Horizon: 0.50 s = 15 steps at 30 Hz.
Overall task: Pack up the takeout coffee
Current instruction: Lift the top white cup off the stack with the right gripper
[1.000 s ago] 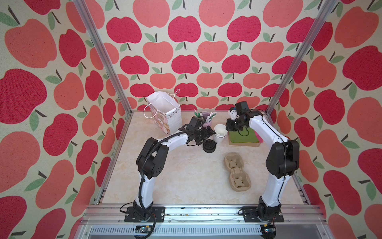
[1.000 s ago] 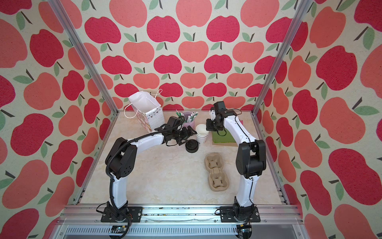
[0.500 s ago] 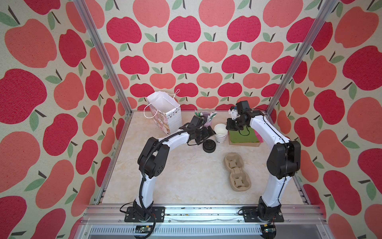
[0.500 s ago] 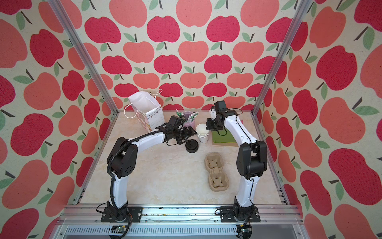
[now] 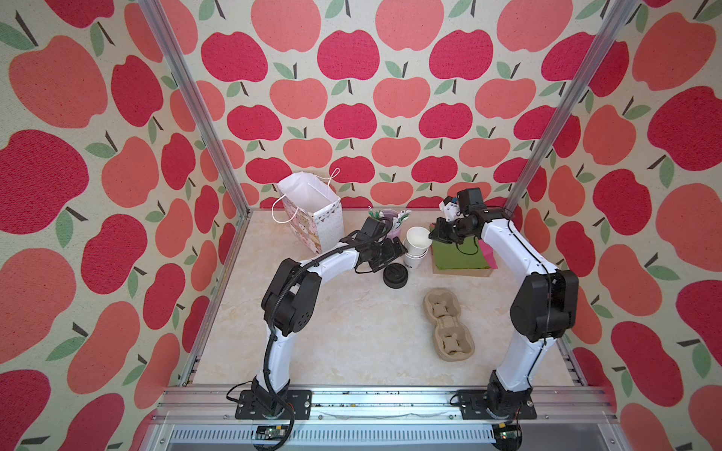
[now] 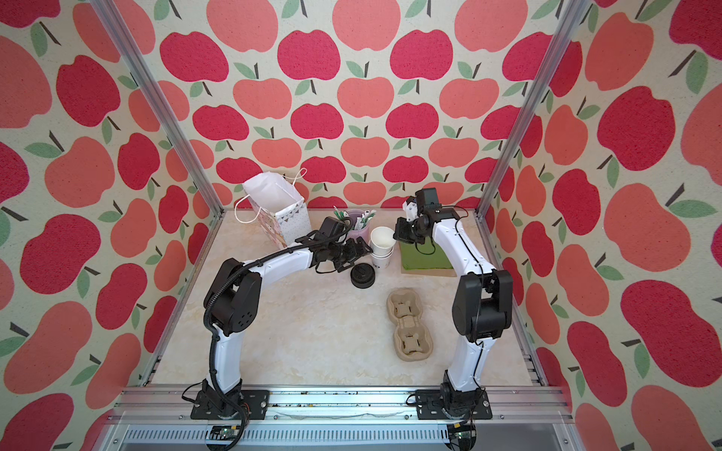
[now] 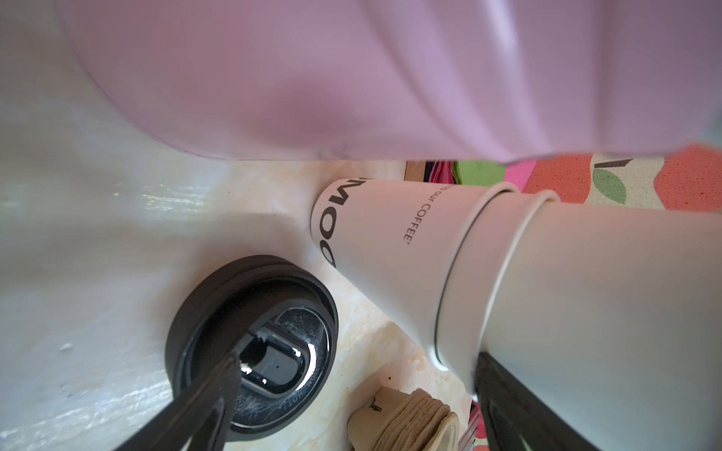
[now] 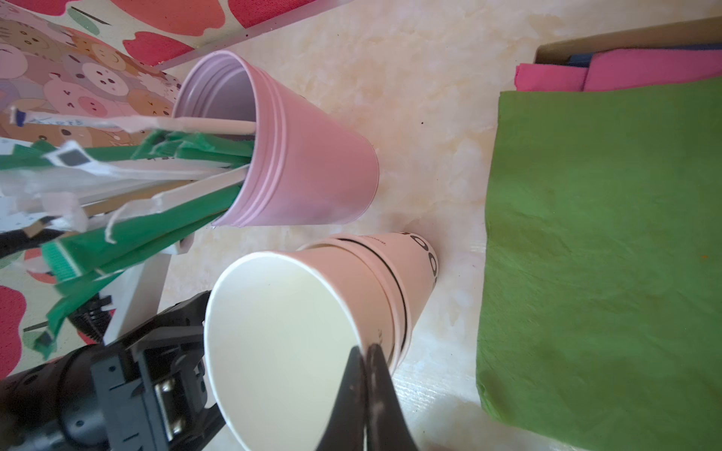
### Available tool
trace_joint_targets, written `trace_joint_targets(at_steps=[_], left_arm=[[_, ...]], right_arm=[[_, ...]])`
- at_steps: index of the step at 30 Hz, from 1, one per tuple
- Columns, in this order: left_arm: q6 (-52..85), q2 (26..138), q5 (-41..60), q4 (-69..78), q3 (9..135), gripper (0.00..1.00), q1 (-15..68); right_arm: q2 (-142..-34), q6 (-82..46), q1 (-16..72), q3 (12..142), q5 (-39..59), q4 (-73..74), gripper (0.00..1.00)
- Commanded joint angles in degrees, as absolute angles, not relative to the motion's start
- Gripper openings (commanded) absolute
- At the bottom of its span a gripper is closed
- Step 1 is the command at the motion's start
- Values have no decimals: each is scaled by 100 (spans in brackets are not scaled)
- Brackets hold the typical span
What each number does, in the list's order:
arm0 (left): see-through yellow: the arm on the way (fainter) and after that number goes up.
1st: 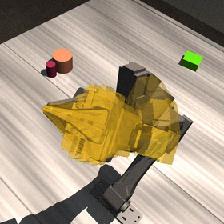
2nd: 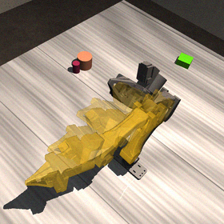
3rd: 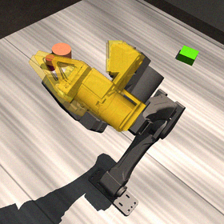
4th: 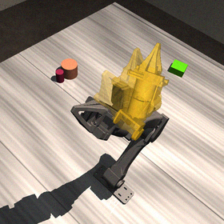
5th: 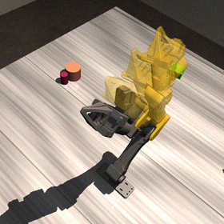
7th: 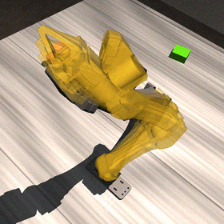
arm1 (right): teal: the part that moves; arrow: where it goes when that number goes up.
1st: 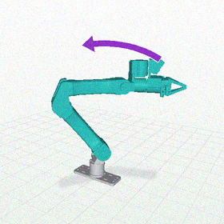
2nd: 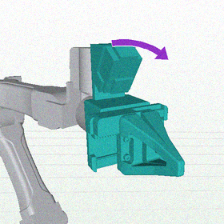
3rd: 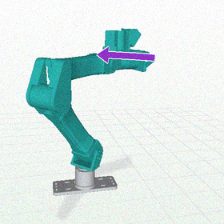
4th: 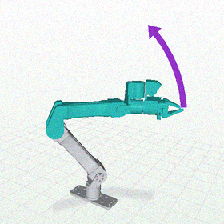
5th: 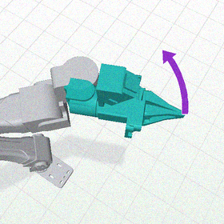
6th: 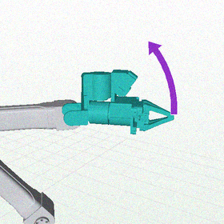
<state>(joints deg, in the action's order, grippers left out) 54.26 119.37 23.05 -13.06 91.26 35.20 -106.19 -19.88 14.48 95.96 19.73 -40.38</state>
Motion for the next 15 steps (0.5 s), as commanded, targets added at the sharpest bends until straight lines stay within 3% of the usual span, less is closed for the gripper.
trace_joint_targets(at_steps=[1,15], left_arm=[[5263,12094,2189,-1666,9220,95,3569],[5113,11841,2106,-1670,9422,96,3551]], right_arm=[[-10419,-2163,1413,9536,2269,-3823,0],[-10413,-2043,1258,9938,2171,-4000,0]])
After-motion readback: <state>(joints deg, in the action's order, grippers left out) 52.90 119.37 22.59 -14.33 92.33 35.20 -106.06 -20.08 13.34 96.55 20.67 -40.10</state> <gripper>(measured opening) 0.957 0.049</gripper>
